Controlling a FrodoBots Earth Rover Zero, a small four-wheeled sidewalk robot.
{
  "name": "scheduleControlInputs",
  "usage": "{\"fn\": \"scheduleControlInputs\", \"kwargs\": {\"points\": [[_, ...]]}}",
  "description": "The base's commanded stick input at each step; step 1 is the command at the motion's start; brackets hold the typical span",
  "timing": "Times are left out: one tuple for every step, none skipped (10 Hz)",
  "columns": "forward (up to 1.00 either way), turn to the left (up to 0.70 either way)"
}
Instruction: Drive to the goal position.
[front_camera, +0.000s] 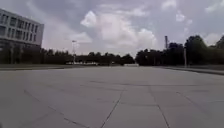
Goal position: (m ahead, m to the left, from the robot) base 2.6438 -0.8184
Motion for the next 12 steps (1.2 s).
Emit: {"fn": "scheduleControlInputs", "kwargs": {"points": [[0.5, -0.02], [0.5, -0.02], [0.5, -0.02], [0.5, -0.02], [0.5, -0.02], [0.5, -0.02], [0.5, -0.02], [0.5, -0.02], [0.5, -0.02], [0.5, -0.02], [0.5, -0.02], [0.5, -0.02]]}}
